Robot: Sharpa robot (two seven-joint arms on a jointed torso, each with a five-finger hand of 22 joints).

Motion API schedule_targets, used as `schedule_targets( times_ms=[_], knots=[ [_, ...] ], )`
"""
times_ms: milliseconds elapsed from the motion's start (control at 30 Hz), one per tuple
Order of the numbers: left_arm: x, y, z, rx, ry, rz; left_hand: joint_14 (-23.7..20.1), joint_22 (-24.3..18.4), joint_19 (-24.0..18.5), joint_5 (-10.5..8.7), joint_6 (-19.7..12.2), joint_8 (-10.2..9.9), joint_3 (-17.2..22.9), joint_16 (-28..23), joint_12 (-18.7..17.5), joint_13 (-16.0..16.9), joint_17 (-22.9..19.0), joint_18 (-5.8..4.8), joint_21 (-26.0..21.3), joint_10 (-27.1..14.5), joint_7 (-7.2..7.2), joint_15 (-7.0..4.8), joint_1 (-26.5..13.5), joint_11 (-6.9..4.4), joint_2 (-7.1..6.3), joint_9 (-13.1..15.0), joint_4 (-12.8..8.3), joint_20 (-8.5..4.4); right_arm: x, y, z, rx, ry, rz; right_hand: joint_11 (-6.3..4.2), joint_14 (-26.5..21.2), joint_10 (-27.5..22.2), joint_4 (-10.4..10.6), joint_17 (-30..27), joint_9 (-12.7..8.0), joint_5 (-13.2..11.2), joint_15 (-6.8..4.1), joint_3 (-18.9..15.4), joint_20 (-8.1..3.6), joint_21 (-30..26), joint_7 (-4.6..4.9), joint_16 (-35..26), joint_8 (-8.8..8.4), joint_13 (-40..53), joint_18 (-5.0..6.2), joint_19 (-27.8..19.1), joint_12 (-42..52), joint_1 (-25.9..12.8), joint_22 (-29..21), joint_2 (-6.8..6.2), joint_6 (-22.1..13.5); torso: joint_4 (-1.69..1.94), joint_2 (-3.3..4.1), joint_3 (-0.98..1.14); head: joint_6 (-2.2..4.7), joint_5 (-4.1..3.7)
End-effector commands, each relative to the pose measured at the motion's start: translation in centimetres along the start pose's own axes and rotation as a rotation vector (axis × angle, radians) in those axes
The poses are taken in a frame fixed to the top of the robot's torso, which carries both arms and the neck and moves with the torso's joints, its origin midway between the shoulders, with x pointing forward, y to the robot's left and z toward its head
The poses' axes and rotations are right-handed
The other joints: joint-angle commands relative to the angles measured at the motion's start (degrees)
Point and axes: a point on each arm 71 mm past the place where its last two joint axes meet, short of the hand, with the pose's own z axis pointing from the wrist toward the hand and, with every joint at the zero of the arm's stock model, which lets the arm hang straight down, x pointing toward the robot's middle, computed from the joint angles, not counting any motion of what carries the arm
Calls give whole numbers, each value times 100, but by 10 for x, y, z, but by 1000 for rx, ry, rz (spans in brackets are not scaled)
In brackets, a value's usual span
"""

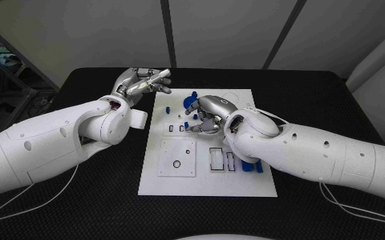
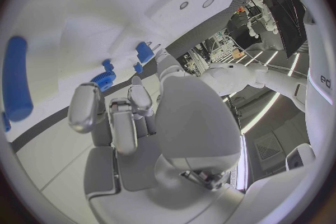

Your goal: Assemble the parts on the task board

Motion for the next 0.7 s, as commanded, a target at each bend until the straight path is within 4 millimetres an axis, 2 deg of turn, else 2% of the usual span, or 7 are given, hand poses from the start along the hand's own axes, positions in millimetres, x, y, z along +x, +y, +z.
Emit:
schedule_targets(
  times_ms=[33,200,267,300,400,533,700],
  knots=[
    [-1,5,0,-70,63,113,413,172,294,-14,181,58,-53,474,182,114,315,-40,322,410,-138,-179,-103,-176,-35,21,41,-183,-15,4,-8,-137,-116,111,-17,494,-91,10,1097,-1,-6,22,22,-5,-154,-33,-94,-28,-80,105,-178,-70,150,-258,36,-49,-19,-25,-3,35,10],
    [-7,15,-3,-204,147,250,616,569,600,-8,334,76,-261,1713,715,565,1261,-74,966,957,-300,-405,-456,-359,-126,77,271,-399,-33,-9,-20,-158,-129,218,-55,416,-258,-54,838,22,106,-16,56,-36,-367,-69,-249,49,-280,168,-393,-239,299,-580,124,67,-46,-91,23,45,48],
    [-8,18,-4,-262,186,313,721,703,667,-22,332,78,-333,2963,901,745,2493,-65,1173,1017,-311,-398,-701,-373,-54,101,455,-451,-42,-16,-24,-146,-131,255,-59,417,-261,-80,836,30,155,-22,70,-43,-380,-71,-254,81,-297,168,-393,-250,335,-589,150,125,-55,-117,32,31,58],
    [-8,20,-4,-293,204,347,655,915,863,-16,346,109,-370,4114,1119,981,3590,-70,1521,983,-374,-442,-739,-398,-58,143,508,-514,-47,-21,-26,-134,-133,276,-66,416,-253,-87,830,44,167,-28,75,-48,-384,-81,-259,124,-300,168,-389,-249,340,-591,169,205,-61,-134,36,32,66],
    [-8,22,-4,-387,259,442,694,2340,1238,2,289,200,-410,5770,1726,1717,5331,-219,2697,572,-402,-429,-728,-386,-29,297,635,-566,-63,-36,-35,-92,-144,326,-92,423,-227,-104,837,55,205,-50,80,-67,-391,-107,-260,188,-311,166,-369,-247,339,-588,213,328,-69,-171,43,24,96],
    [-6,20,1,-486,306,591,737,3886,1810,0,205,443,-515,6193,2609,2606,5812,-450,3739,279,-390,-488,-895,-445,-36,530,915,-569,-83,-57,-47,-29,-170,354,-105,418,-214,-102,805,55,234,-62,75,-80,-398,-119,-281,213,-327,166,-357,-254,315,-593,237,377,-88,-233,56,-8,137],
    [-1,13,11,-575,326,751,728,4775,2198,-13,153,936,-627,6228,4579,4552,5864,-588,4272,366,-470,-543,-946,-509,-35,918,1150,-626,-96,-76,-57,31,-194,358,-116,381,-285,-94,667,49,259,-74,55,-93,-484,-130,-367,226,-439,193,-432,-349,278,-733,239,401,-110,-299,88,-28,183]
  ],
)
